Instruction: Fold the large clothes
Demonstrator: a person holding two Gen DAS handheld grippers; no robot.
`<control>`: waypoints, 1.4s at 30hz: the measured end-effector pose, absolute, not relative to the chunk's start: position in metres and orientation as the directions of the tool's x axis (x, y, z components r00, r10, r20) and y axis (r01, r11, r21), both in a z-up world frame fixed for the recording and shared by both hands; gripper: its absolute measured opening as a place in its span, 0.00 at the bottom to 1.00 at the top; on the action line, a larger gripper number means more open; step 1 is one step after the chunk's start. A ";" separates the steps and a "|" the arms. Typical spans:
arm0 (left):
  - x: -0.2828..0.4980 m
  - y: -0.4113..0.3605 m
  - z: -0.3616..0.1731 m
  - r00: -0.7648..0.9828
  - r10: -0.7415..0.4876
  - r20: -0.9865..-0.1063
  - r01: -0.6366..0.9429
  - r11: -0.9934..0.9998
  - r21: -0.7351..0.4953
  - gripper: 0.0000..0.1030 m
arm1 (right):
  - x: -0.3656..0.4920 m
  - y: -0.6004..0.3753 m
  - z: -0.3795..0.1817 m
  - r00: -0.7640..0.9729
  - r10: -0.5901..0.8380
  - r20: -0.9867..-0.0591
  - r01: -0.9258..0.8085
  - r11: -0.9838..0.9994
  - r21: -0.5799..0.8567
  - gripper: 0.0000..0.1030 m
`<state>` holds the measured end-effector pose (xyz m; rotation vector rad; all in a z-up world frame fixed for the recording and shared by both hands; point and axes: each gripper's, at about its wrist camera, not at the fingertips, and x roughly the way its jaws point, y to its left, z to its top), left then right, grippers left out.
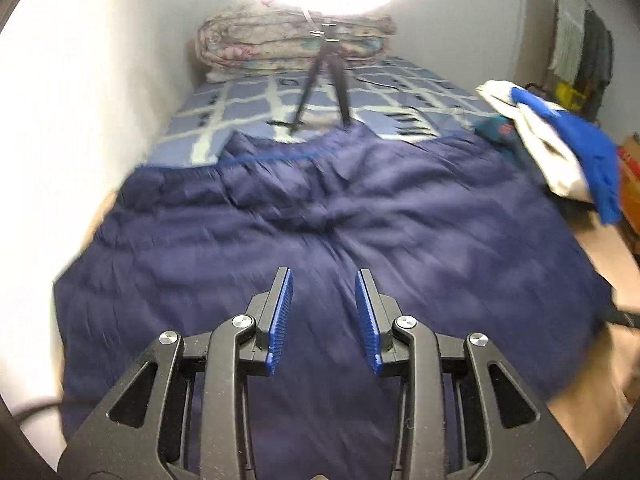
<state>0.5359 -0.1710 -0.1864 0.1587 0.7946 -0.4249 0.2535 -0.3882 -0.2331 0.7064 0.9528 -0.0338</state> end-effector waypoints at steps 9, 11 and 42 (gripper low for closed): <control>0.502 -0.200 -0.247 0.602 -0.259 -0.756 0.449 0.892 0.052 0.32 | 0.276 -0.370 -0.236 0.596 0.165 -0.786 0.386 0.799 0.461 0.34; 0.502 -0.198 -0.253 0.604 -0.267 -0.751 0.446 0.894 0.041 0.32 | 0.281 -0.363 -0.227 0.590 0.152 -0.793 0.367 0.824 0.431 0.16; 0.284 -0.004 -0.217 0.651 -0.321 -0.688 0.268 0.945 -0.188 0.63 | 0.350 -0.137 -0.060 0.763 0.142 -0.631 -0.144 0.988 0.048 0.07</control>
